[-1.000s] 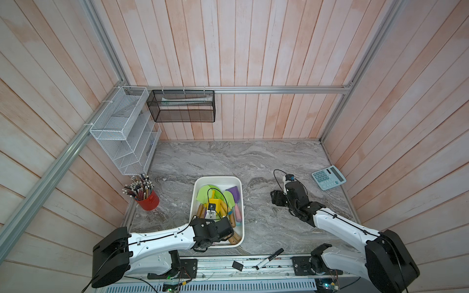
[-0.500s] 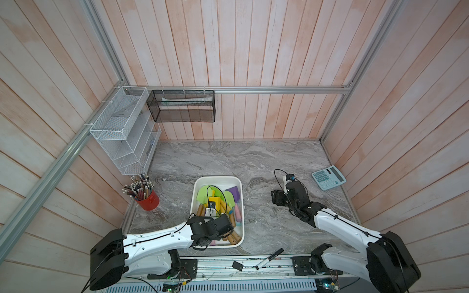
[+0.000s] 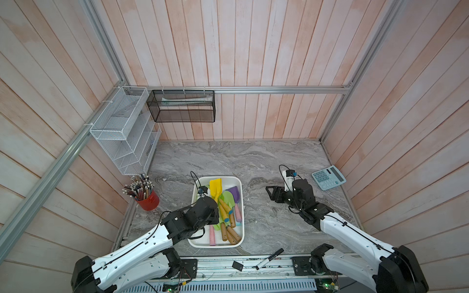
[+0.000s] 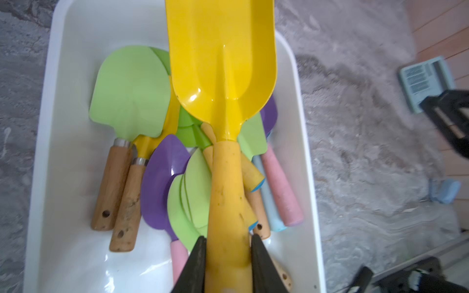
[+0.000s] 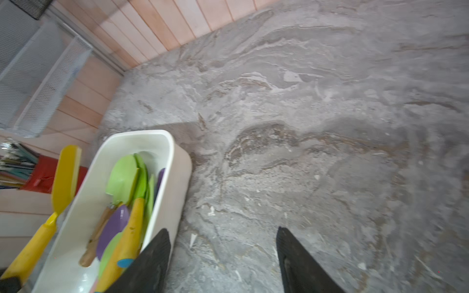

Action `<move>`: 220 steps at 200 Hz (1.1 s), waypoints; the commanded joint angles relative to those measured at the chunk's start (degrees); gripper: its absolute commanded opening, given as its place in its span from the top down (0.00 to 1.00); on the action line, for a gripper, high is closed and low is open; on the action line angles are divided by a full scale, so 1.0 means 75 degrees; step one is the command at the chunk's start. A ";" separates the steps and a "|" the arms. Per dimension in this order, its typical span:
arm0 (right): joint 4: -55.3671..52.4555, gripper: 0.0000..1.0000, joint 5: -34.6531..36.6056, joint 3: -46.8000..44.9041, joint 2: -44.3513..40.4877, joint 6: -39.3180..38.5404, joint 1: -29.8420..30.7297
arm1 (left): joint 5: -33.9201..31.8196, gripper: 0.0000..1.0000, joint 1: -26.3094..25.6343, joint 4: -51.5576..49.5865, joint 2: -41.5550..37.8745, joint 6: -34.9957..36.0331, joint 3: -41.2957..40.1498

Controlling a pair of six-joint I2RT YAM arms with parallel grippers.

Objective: Take the shovel out of the storage box
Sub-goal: Pick up the shovel from the storage box.

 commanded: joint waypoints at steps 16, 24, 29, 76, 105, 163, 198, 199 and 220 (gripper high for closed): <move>0.1511 0.32 -0.2171 0.0401 0.0219 0.0704 0.0037 | 0.2163 0.85 0.1170 0.2521 -0.0117 0.0789 0.0025; 0.1860 0.32 -0.2555 0.0425 0.0334 0.0877 0.0034 | 0.2600 0.85 0.1424 0.2898 -0.0097 0.0792 -0.0031; 0.2093 0.32 -0.2780 0.0429 0.0405 0.1011 0.0042 | 0.2834 0.85 0.1571 0.3126 -0.0071 0.0786 -0.0061; 0.4139 0.32 -0.4235 0.0581 0.1228 0.2235 0.0042 | 0.4782 0.85 0.2574 0.4923 -0.0074 0.0330 -0.0490; 0.5586 0.32 -0.4967 0.0693 0.1914 0.3197 0.0041 | 0.5825 0.85 0.2926 0.6285 -0.0220 -0.0314 -0.1076; 0.7353 0.34 -0.5566 0.1219 0.2967 0.4255 0.0428 | 0.6361 0.84 0.2974 0.7336 -0.0418 -0.0840 -0.1516; 0.7407 0.35 -0.5557 0.1646 0.3401 0.4248 0.0846 | 0.6462 0.85 0.2981 0.7609 -0.0354 -0.1020 -0.1628; 0.7421 0.35 -0.5556 0.1657 0.3407 0.4256 0.0855 | 0.6465 0.85 0.2976 0.7617 -0.0357 -0.1028 -0.1631; 0.7529 0.36 -0.5542 0.1850 0.3610 0.4319 0.1043 | 0.6480 0.85 0.2976 0.7744 -0.0354 -0.1110 -0.1714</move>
